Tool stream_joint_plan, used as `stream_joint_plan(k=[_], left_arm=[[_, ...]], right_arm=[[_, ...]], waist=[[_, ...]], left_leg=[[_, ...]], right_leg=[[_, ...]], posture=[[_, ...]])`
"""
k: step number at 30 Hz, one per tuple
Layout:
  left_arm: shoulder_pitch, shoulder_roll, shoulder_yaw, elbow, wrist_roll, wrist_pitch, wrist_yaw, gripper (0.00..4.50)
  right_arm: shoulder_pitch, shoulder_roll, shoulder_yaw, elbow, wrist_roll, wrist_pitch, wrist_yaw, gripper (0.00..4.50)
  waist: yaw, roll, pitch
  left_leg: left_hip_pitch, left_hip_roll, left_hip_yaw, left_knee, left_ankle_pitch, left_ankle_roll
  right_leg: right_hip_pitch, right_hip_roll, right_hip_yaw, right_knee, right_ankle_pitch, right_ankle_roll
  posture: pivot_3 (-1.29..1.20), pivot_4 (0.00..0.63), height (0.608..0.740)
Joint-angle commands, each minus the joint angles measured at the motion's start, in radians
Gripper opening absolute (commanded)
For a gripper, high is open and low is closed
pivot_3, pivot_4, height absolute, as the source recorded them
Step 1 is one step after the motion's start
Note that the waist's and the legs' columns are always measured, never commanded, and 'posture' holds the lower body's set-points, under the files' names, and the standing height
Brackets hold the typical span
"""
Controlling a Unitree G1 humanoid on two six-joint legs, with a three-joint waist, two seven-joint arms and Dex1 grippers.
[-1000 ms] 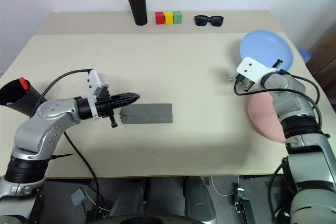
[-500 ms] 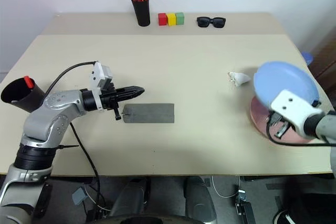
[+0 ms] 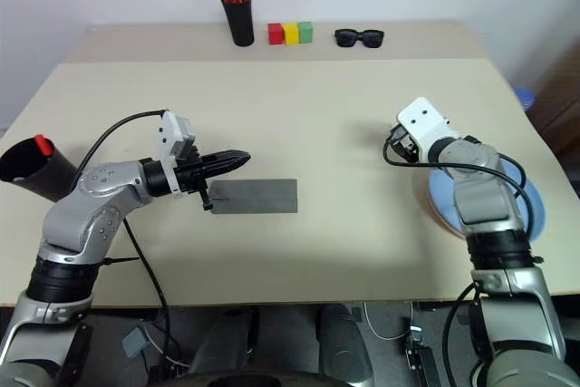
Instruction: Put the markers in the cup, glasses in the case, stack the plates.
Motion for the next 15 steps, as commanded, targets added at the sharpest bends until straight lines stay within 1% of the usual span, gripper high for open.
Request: stream_joint_plan(k=[1, 2, 3, 5, 8, 9, 10, 12, 15], left_arm=[[0.030, 0.018, 0.051, -0.084, -0.023, 0.014, 0.035, 0.00], [0.040, 0.020, 0.057, -0.095, -0.025, 0.017, 0.042, 0.00], [0.049, 0.020, 0.065, -0.107, -0.030, 0.023, 0.051, 0.00], [0.069, 0.021, 0.078, -0.129, -0.042, 0.035, 0.066, 0.00], [0.097, 0.018, 0.084, -0.157, -0.053, 0.047, 0.087, 0.00], [0.104, 0.017, 0.084, -0.162, -0.054, 0.050, 0.094, 0.00], [0.111, 0.014, 0.086, -0.166, -0.052, 0.042, 0.103, 0.00], [0.119, 0.004, 0.097, -0.170, -0.061, 0.046, 0.127, 0.00], [0.147, 0.012, 0.144, -0.159, -0.065, 0.036, 0.144, 0.00]], right_arm=[[-0.116, 0.003, 0.056, 0.274, -0.079, -0.164, -0.089, 3.37], [-0.136, 0.004, 0.067, 0.326, -0.087, -0.197, -0.098, 3.37], [-0.157, 0.007, 0.069, 0.374, -0.088, -0.219, -0.111, 3.14], [-0.180, 0.007, 0.070, 0.426, -0.088, -0.255, -0.123, 2.51], [-0.179, -0.007, 0.074, 0.418, -0.095, -0.289, -0.124, 1.03], [-0.172, -0.016, 0.075, 0.399, -0.099, -0.295, -0.123, 0.48], [-0.157, -0.031, 0.067, 0.358, -0.101, -0.289, -0.123, 0.03], [-0.120, -0.064, 0.037, 0.260, -0.088, -0.259, -0.109, 0.03], [0.053, -0.160, -0.106, -0.124, 0.015, -0.090, 0.005, 0.03]], waist=[[-0.004, 0.000, 0.000], [-0.006, 0.000, 0.000], [-0.007, 0.000, 0.000], [-0.007, 0.000, 0.000], [-0.010, 0.001, 0.000], [-0.010, 0.001, 0.000], [-0.010, 0.001, 0.000], [-0.010, 0.001, 0.000], [0.000, 0.002, 0.001]], left_leg=[[-0.001, 0.000, 0.000, 0.000, 0.000, 0.000], [-0.002, 0.000, 0.000, 0.000, 0.000, 0.000], [-0.002, 0.000, 0.000, 0.000, 0.000, 0.000], [-0.002, 0.000, 0.000, 0.000, 0.000, 0.000], [-0.002, 0.000, 0.000, 0.000, 0.000, 0.000], [-0.002, 0.000, 0.000, 0.000, 0.000, 0.000], [-0.002, 0.000, 0.000, 0.000, 0.000, 0.000], [-0.001, 0.000, 0.000, 0.000, 0.000, 0.000], [-0.002, 0.000, -0.001, 0.000, 0.000, 0.000]], right_leg=[[-0.001, 0.000, 0.000, 0.000, 0.000, 0.000], [-0.002, 0.000, 0.000, 0.000, 0.000, 0.000], [-0.002, 0.000, 0.000, 0.000, 0.000, 0.000], [-0.002, 0.000, 0.000, 0.000, 0.000, 0.000], [-0.002, 0.000, 0.000, 0.000, 0.000, 0.000], [-0.002, 0.000, 0.000, 0.000, 0.000, 0.000], [-0.002, 0.000, 0.000, 0.000, 0.000, 0.000], [-0.002, 0.000, 0.000, 0.000, 0.000, 0.000], [-0.002, 0.000, 0.000, 0.000, 0.000, 0.001]], posture=[[0.00, 0.150, 0.740], [0.00, 0.150, 0.740], [0.00, 0.150, 0.740], [0.00, 0.150, 0.740], [0.00, 0.150, 0.740], [0.00, 0.150, 0.740], [0.00, 0.150, 0.740], [0.00, 0.150, 0.740], [0.00, 0.150, 0.740]])
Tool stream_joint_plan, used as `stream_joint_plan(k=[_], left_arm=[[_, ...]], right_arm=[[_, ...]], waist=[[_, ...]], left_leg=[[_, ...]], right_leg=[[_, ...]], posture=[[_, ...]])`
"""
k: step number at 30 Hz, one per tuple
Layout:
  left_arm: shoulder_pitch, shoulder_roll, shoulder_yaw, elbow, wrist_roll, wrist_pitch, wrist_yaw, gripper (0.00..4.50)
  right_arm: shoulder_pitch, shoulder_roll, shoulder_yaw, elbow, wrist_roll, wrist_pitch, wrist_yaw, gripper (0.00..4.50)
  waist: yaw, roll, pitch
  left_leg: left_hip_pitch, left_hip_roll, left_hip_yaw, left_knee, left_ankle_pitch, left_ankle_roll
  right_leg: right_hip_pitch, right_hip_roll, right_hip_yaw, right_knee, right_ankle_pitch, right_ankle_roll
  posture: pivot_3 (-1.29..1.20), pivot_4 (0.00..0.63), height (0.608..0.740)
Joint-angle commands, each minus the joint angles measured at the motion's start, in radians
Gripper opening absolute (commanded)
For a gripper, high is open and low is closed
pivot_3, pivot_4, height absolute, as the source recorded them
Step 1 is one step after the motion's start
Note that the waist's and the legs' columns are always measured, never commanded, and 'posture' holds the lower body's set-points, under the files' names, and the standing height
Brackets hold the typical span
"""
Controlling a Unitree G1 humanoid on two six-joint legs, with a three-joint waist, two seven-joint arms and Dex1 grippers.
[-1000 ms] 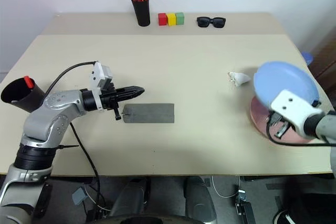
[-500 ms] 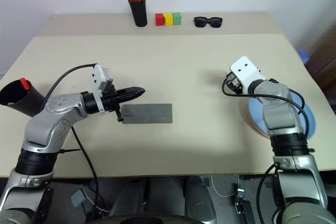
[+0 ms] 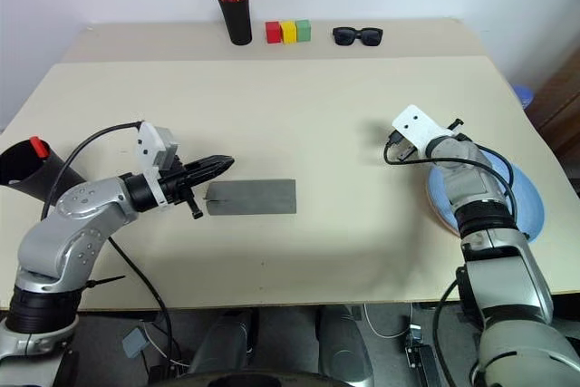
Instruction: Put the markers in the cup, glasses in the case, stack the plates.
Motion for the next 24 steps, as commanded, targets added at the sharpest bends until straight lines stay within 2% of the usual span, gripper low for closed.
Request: stream_joint_plan(k=[1, 5, 7, 9, 12, 15, 20, 24], left_arm=[[0.031, 0.018, 0.068, -0.007, 0.011, -0.035, 0.023, 0.00], [0.074, 0.008, 0.084, 0.055, 0.090, -0.113, 0.080, 0.00], [0.105, -0.001, 0.104, 0.061, 0.110, -0.156, 0.097, 0.00], [0.119, -0.004, 0.104, 0.067, 0.140, -0.198, 0.110, 0.00], [0.137, -0.024, 0.125, 0.098, 0.164, -0.241, 0.147, 0.00], [0.184, -0.034, 0.146, 0.067, 0.168, -0.265, 0.163, 0.00], [0.320, -0.032, 0.205, -0.008, 0.164, -0.284, 0.170, 0.00], [0.409, -0.044, 0.264, -0.058, 0.161, -0.286, 0.204, 0.00]], right_arm=[[0.157, -0.112, -0.193, -0.425, 0.124, 0.177, 0.124, 0.03], [0.430, -0.181, -0.393, -0.731, 0.232, 0.281, 0.240, 0.03], [0.554, -0.195, -0.473, -0.791, 0.256, 0.332, 0.273, 0.03], [0.620, -0.214, -0.502, -0.796, 0.270, 0.354, 0.303, 0.03], [0.623, -0.205, -0.504, -0.766, 0.287, 0.352, 0.291, 0.94], [0.566, -0.185, -0.468, -0.722, 0.294, 0.274, 0.268, 2.35], [0.471, -0.114, -0.436, -0.705, 0.420, 0.247, 0.328, 2.35], [0.399, -0.047, -0.389, -0.722, 0.561, 0.317, 0.404, 2.35]], waist=[[0.005, 0.001, 0.000], [0.012, 0.001, -0.001], [0.011, 0.000, -0.002], [0.009, 0.000, -0.002], [-0.004, 0.000, -0.002], [-0.011, 0.000, -0.002], [-0.006, 0.000, -0.002], [-0.002, 0.000, -0.001]], left_leg=[[0.000, 0.000, 0.000, 0.000, 0.000, 0.000], [0.001, 0.000, 0.000, 0.000, -0.001, 0.002], [0.002, 0.000, 0.000, 0.001, -0.001, 0.002], [0.005, 0.000, 0.001, 0.001, -0.001, 0.002], [0.007, 0.000, 0.005, 0.003, -0.001, 0.002], [0.009, 0.001, 0.006, 0.003, -0.001, 0.002], [0.008, 0.002, 0.005, 0.001, -0.002, 0.002], [0.007, 0.001, 0.005, 0.001, -0.002, 0.003]], right_leg=[[0.000, 0.000, 0.000, 0.000, 0.000, 0.001], [0.001, 0.000, 0.000, 0.000, -0.001, 0.001], [0.003, 0.000, 0.000, -0.001, -0.002, -0.001], [0.006, 0.000, 0.000, -0.001, -0.003, -0.003], [0.006, -0.001, 0.003, -0.002, -0.002, -0.005], [0.008, -0.001, 0.004, -0.002, -0.003, -0.003], [0.006, 0.001, 0.004, -0.001, -0.002, -0.005], [0.006, 0.000, 0.004, -0.001, -0.003, -0.005]], posture=[[0.00, 0.150, 0.740], [0.00, 0.150, 0.740], [0.00, 0.150, 0.740], [0.00, 0.150, 0.740], [0.00, 0.150, 0.740], [0.00, 0.150, 0.740], [0.00, 0.150, 0.740], [0.00, 0.150, 0.740]])
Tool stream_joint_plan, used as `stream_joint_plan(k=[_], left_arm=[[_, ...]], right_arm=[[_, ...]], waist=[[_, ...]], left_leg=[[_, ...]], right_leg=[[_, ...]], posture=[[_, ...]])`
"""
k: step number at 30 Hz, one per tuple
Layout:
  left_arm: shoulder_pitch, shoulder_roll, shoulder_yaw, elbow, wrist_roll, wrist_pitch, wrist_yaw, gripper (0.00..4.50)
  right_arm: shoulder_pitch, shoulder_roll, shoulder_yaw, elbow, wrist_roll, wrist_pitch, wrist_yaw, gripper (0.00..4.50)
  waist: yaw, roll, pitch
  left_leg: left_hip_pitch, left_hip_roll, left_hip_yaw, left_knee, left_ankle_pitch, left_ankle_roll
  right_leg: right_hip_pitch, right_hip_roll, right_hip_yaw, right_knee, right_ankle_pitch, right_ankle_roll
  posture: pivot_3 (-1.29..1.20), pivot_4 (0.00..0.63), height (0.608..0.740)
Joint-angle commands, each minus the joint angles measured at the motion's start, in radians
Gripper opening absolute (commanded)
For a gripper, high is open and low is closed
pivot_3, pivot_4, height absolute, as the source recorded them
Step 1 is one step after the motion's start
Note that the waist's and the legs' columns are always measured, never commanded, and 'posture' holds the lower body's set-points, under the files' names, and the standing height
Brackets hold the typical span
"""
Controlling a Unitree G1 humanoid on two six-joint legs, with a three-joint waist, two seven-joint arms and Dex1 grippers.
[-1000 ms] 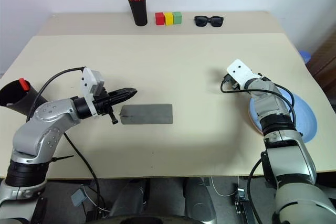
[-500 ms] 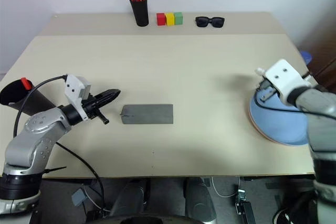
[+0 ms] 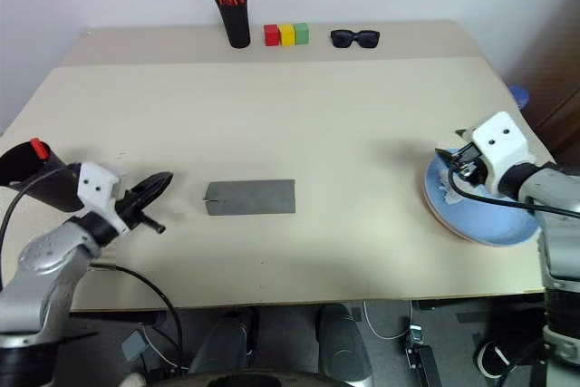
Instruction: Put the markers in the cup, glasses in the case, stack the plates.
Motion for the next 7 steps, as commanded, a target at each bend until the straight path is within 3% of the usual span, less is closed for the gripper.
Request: stream_joint_plan(k=[1, 7], left_arm=[[0.040, -0.006, 0.068, -0.070, -0.002, -0.025, 0.028, 0.00], [0.096, -0.006, 0.091, -0.105, 0.019, -0.024, 0.056, 0.00]], right_arm=[[-0.053, 0.020, 0.035, -0.020, 0.097, 0.022, 0.064, 2.35], [-0.143, 0.068, 0.137, 0.107, 0.073, -0.040, 0.072, 2.35]], waist=[[0.004, 0.000, 0.000], [0.004, -0.001, 0.000]], left_leg=[[0.000, 0.000, 0.000, 0.000, 0.000, 0.000], [0.000, -0.001, 0.000, 0.001, 0.000, 0.000]], right_leg=[[0.000, 0.000, 0.000, 0.000, 0.000, 0.000], [0.001, -0.001, 0.000, -0.001, 0.000, 0.000]], posture=[[0.00, 0.150, 0.740], [0.00, 0.150, 0.740]])
